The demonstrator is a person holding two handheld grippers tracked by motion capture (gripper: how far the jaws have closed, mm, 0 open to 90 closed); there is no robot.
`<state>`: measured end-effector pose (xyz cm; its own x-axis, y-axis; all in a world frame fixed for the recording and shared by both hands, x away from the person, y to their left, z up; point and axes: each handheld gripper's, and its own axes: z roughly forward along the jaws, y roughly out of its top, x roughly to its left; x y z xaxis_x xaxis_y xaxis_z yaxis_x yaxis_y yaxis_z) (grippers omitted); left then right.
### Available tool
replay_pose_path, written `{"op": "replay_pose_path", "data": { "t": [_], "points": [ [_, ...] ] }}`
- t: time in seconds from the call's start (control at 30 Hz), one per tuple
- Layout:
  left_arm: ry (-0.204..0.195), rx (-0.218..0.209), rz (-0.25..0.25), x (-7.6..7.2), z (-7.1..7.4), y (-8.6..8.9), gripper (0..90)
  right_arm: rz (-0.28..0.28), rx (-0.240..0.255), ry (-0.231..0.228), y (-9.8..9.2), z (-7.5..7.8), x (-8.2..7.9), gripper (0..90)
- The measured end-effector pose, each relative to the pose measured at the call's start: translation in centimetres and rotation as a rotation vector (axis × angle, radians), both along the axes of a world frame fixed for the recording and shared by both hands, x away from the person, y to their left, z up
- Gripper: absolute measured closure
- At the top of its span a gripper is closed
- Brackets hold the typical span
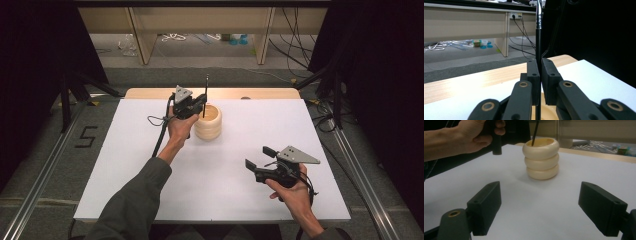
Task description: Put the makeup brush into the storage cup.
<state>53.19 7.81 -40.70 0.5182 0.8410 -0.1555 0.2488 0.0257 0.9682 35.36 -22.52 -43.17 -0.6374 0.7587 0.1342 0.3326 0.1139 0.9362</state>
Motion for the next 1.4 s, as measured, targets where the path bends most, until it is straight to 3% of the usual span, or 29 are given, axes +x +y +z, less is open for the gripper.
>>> {"op": "replay_pose_path", "data": {
  "t": [0.6, 1.23, 1.4],
  "points": [
    [0.036, 0.002, 0.001, -0.5, -1.9, -0.2, 84.7, 0.002, -0.001, -0.001, 0.0, 0.0, 0.0, 19.5],
    [0.060, 0.075, -0.009, -1.0, -2.8, -0.1, 84.6, 0.010, 0.007, 0.002, 0.1, -0.1, 0.0, 19.6],
    [0.079, 0.070, -0.009, -1.1, -2.9, -0.2, 84.4, 0.010, 0.007, 0.003, 0.1, -0.1, 0.0, 19.6]
  ]
}}
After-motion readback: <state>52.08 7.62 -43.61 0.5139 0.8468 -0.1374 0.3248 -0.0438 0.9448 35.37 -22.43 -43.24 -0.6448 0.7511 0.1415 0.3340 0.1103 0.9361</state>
